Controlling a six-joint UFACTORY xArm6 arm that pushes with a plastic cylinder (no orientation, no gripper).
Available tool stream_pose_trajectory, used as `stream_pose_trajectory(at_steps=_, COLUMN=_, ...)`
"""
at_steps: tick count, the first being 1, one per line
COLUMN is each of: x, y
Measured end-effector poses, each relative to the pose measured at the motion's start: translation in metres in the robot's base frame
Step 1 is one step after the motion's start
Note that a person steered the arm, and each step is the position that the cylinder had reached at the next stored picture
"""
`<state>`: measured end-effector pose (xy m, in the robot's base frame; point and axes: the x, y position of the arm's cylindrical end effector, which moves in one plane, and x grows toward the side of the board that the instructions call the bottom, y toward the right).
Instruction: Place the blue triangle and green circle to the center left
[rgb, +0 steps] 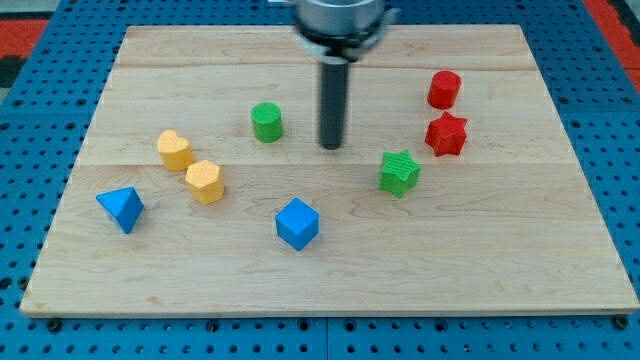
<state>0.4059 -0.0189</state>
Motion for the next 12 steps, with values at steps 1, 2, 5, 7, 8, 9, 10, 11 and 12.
stream_pose_trajectory(at_steps=1, x=-0.047, y=-0.069)
stream_pose_trajectory(at_steps=2, x=-0.070, y=-0.140)
stream_pose_trajectory(at_steps=5, x=-0.032, y=-0.285)
stream_pose_trajectory(at_steps=7, x=0.079, y=-0.271)
stream_pose_trajectory(at_steps=8, x=0.150, y=-0.265)
stream_pose_trajectory(at_steps=9, x=0.172, y=-0.244)
stream_pose_trajectory(at_steps=10, x=0.157, y=-0.192)
stream_pose_trajectory(at_steps=11, x=0.119, y=-0.188)
stream_pose_trajectory(at_steps=12, x=0.084, y=-0.189)
